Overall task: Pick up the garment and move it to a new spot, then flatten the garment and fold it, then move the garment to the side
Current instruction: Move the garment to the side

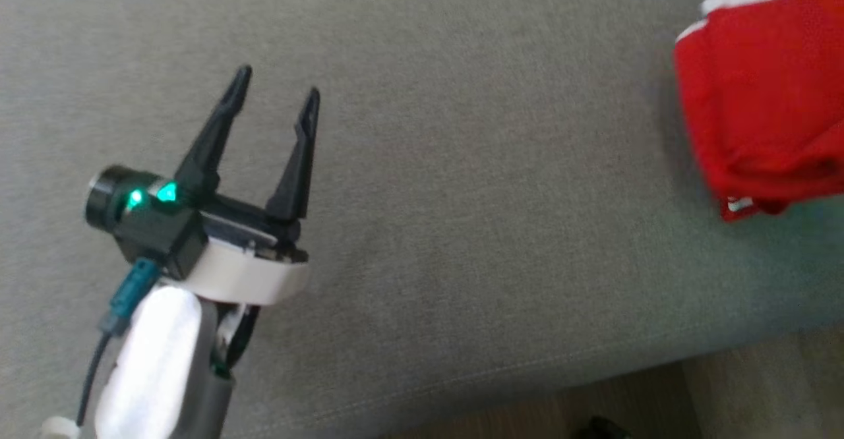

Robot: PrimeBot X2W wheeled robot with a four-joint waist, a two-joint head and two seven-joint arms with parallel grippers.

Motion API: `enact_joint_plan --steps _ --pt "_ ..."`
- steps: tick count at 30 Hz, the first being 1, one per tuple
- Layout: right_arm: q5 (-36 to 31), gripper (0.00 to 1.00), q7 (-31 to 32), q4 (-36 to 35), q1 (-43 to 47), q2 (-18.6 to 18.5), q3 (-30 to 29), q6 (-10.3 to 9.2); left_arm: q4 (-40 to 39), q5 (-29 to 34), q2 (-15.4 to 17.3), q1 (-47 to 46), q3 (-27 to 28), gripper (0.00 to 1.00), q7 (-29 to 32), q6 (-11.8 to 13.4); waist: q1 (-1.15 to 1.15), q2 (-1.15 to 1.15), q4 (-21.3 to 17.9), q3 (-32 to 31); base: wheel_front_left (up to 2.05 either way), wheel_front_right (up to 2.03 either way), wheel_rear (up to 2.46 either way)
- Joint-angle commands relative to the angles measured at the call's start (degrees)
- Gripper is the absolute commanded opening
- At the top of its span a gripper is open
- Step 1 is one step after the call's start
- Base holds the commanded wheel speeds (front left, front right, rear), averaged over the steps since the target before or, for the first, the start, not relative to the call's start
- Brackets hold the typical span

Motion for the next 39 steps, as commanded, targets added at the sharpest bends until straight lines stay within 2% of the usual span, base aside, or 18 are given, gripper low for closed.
enact_joint_plan --steps 1,9,14,19,20,21,22,23,32,33,39 --pt "0.5 0.0 -0.1 -2.3 -1.8 -2.3 -0.4 -0.04 -2.2 0.4 1.3 -2.2 2.1 1.0 -0.3 -0.4 -0.01 0.0 -1.7 2.0 0.0 0.0 0.0" --pt "-0.8 0.0 -0.5 -0.6 -6.5 -2.1 -6.9 -0.04 -3.3 0.8 2.4 -5.8 0.5 1.0 -0.3 -1.4 -0.01 0.0 -3.0 7.8 0.0 0.0 0.0" --pt "-5.0 0.0 -1.5 1.3 -9.5 0.5 -11.5 -0.04 -3.8 1.0 2.9 -8.5 -1.4 1.0 -0.3 -2.1 -0.01 0.0 -3.0 10.8 0.0 0.0 0.0" --pt "-8.9 0.0 -1.8 6.2 -11.6 3.7 -14.1 -0.04 -3.3 0.8 2.7 -10.4 -3.1 1.0 -0.3 -2.4 -0.01 0.0 -2.2 12.1 0.0 0.0 0.0" --pt "-9.7 0.13 -2.3 6.8 -11.7 4.3 -14.4 -0.04 -3.2 0.7 2.6 -10.6 -3.3 1.0 -0.3 -2.5 -0.01 0.0 -1.9 12.2 0.0 0.0 0.0" --pt "-10.0 0.38 -2.8 7.6 -11.9 5.0 -14.5 -0.04 -3.1 0.5 2.5 -10.8 -3.4 1.0 -0.3 -2.5 -0.01 0.0 -1.7 12.2 0.0 0.0 0.0" --pt "-10.4 0.72 -3.3 8.3 -12.0 5.4 -14.7 -0.04 -3.0 0.3 2.4 -10.9 -3.5 1.0 -0.3 -2.5 -0.01 0.0 -1.4 12.2 0.0 0.0 0.0" --pt "-10.9 0.99 -3.9 9.0 -12.1 5.7 -14.8 -0.04 -2.9 0.1 2.3 -11.0 -3.5 1.0 -0.3 -2.6 -0.01 0.0 -1.2 12.3 0.0 0.0 0.0" --pt "-16.5 1.0 -14.0 9.3 -11.8 6.5 -15.9 -0.04 -1.5 -0.9 1.2 -10.0 -2.9 1.0 -0.3 -2.6 -0.01 0.0 0.7 10.1 0.0 0.0 0.0" --pt "-16.2 1.0 -16.8 7.7 -11.2 6.9 -14.4 -0.04 -1.0 -1.0 0.9 -9.2 -2.7 1.0 -0.3 -2.6 -0.01 0.0 1.1 8.7 0.0 0.0 0.0" --pt "-15.0 1.0 -21.5 1.2 -5.7 11.9 -7.6 -0.04 1.9 -1.4 0.3 -5.5 -1.1 1.0 -0.3 -1.6 -0.01 0.0 2.5 2.8 0.0 0.0 0.0"
